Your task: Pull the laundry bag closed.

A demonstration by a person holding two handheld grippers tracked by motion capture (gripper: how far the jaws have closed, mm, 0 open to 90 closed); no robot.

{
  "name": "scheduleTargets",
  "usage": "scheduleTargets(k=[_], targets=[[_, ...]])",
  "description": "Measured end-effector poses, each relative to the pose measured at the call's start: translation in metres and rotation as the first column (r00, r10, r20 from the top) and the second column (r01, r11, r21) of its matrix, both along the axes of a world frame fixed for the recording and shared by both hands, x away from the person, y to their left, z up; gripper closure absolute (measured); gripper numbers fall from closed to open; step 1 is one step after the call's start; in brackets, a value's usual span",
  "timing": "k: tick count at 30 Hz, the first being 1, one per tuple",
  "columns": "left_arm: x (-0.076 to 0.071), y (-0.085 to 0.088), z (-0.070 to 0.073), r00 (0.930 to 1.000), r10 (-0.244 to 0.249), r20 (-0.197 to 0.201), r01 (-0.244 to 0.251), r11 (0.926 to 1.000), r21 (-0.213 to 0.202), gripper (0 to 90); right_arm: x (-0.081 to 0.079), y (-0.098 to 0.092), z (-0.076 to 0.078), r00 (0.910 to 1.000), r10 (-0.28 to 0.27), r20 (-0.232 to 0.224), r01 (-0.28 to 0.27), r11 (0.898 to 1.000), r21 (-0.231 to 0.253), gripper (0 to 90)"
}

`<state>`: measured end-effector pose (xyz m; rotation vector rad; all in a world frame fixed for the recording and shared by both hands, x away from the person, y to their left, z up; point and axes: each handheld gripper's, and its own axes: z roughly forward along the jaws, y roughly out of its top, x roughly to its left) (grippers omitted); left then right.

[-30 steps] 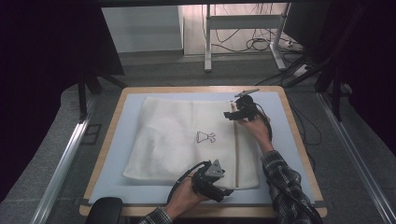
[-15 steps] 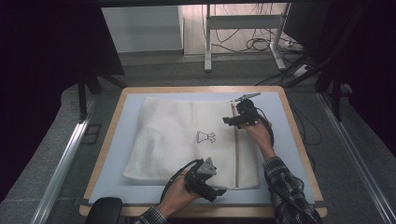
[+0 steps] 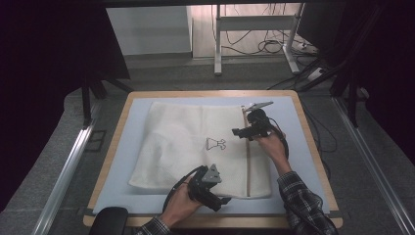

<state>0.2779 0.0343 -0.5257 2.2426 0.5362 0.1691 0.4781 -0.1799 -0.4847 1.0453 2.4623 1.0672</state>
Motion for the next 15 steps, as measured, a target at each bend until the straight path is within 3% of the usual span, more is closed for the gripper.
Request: scheduleTargets(k=[6,7,15], targets=[[0.001,0.003,0.0,0.9999,0.014,0.009,-0.014,0.9999,0.006,4.6,-0.01,0.001,0.003,1.0,0.006,0.007,-0.006,1.0,-0.003,9.6],[0.002,0.006,0.001,0.9998,0.008,0.017,-0.009,0.9996,0.028,4.4,-0.014,0.002,0.003,1.0,0.008,0.003,-0.008,1.0,-0.007,8.7],[0.004,0.014,0.003,0.9989,0.04,0.023,-0.04,0.9991,0.013,3.2,-0.03,0.003,0.006,0.9996,0.026,0.005,-0.026,1.0,0.012,5.6]])
